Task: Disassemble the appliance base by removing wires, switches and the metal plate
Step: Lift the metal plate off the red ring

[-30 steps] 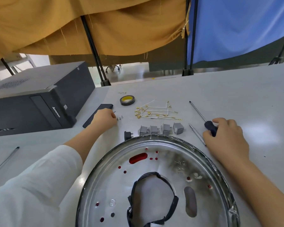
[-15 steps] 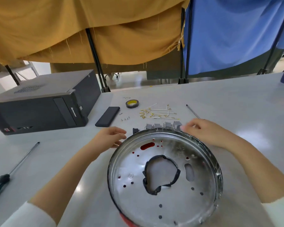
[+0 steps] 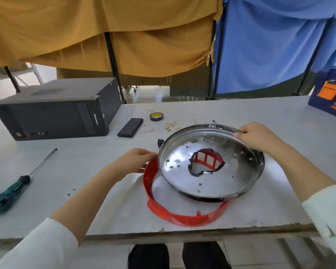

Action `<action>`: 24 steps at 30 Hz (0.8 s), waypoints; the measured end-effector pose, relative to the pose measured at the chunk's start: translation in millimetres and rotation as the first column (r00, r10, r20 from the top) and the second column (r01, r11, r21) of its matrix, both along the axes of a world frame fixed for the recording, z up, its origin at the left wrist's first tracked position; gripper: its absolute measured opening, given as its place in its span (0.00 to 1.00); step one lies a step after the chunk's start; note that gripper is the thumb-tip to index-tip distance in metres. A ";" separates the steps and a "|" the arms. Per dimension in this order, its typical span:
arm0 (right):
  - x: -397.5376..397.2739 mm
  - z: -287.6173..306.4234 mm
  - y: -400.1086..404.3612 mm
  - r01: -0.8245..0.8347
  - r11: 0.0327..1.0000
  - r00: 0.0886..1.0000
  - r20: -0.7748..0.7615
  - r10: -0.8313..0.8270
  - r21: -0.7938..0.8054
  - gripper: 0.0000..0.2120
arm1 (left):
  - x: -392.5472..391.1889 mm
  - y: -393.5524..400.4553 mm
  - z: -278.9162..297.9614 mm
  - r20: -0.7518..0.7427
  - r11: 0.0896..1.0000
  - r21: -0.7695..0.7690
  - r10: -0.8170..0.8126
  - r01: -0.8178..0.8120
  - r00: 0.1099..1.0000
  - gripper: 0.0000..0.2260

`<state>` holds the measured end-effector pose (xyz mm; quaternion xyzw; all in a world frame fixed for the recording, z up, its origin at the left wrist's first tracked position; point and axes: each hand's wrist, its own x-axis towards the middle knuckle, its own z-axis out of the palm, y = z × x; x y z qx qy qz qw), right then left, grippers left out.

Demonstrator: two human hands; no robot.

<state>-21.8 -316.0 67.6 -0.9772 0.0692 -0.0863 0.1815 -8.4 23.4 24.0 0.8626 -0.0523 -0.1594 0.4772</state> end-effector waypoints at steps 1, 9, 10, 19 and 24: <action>-3.0 2.1 -5.5 0.038 0.999 0.999 -0.007 -0.038 -0.004 0.15 | 0.0 -5.0 -1.5 0.045 0.994 0.104 -0.018 0.013 0.999 0.12; -22.7 -0.9 -19.2 0.139 0.983 0.990 -0.050 -0.134 0.122 0.14 | 22.2 13.2 -3.4 0.355 0.765 0.616 -0.053 -0.191 0.933 0.15; -24.9 -1.1 -24.9 0.138 0.982 0.990 -0.049 -0.133 0.129 0.14 | 25.2 27.3 -3.2 0.356 0.747 0.629 -0.030 -0.216 0.934 0.15; -21.4 -23.9 -33.6 0.025 0.999 0.980 -0.195 -0.031 -0.034 0.13 | 33.8 89.1 -11.3 0.402 0.729 0.594 0.097 -0.340 0.910 0.15; -9.4 -40.0 -26.1 0.014 0.999 0.988 -0.154 -0.019 -0.031 0.16 | 33.9 88.8 -20.2 0.446 0.753 0.557 0.085 -0.351 0.891 0.14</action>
